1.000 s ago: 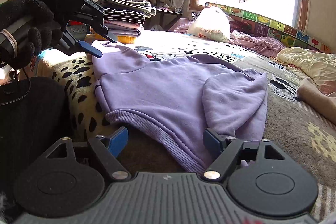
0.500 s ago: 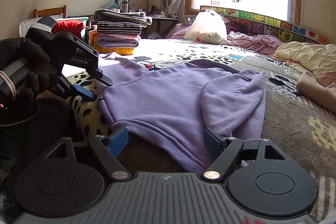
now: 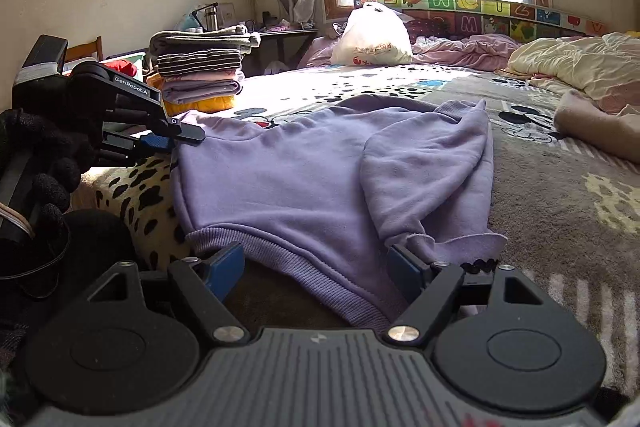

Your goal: Fold clothes

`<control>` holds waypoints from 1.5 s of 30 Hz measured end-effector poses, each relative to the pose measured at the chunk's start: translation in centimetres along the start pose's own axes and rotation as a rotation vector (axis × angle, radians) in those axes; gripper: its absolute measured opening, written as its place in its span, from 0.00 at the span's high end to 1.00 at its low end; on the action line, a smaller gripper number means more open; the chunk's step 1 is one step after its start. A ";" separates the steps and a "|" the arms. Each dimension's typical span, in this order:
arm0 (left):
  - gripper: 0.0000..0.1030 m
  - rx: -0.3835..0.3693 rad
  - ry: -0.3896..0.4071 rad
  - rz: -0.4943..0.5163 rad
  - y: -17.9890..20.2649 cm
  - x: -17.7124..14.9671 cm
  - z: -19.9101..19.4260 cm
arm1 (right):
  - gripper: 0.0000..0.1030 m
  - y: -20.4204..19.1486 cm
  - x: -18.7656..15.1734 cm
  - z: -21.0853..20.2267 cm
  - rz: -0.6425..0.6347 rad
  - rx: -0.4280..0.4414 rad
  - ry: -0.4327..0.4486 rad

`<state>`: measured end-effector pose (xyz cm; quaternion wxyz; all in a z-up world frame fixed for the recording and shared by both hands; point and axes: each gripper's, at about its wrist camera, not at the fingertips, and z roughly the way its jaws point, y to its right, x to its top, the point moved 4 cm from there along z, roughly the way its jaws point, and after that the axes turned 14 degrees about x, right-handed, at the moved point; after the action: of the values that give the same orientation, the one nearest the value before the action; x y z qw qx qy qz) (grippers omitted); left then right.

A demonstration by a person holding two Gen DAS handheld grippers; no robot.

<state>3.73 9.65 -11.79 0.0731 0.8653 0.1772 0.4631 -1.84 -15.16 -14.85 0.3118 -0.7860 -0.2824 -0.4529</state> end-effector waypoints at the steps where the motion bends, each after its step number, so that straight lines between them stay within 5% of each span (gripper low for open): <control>1: 0.86 -0.006 0.024 0.081 1.2 -0.2 -0.2 | 0.24 0.1 0.0 -0.1 0.010 0.006 0.008; 9: 0.87 -0.090 0.143 0.592 8.4 -3.7 -0.5 | 0.26 2.2 0.0 -0.8 0.159 0.089 0.066; 16: 0.87 -0.133 0.142 0.745 11.4 -5.3 0.2 | 0.31 5.5 -0.3 -2.2 0.416 0.214 0.204; 22: 0.87 -0.088 0.078 0.960 14.2 -8.9 2.6 | 0.31 8.2 -0.8 -3.3 0.590 0.273 0.310; 33: 0.87 -0.099 0.039 0.898 13.9 -9.8 3.4 | 0.31 7.7 -0.6 -3.5 0.560 0.251 0.273; 38: 0.59 -0.137 -0.005 0.969 13.5 -10.2 1.6 | 0.31 6.8 -0.1 -4.6 0.522 0.206 0.284; 45: 0.60 -0.143 -0.028 0.866 8.9 -8.1 -2.6 | 0.36 4.9 1.2 -5.4 0.360 0.142 0.285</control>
<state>-0.42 -1.72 -13.99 -0.0656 0.8587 -0.2355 0.4504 -0.64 -22.19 -12.75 0.4787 -0.7281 -0.1219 -0.4754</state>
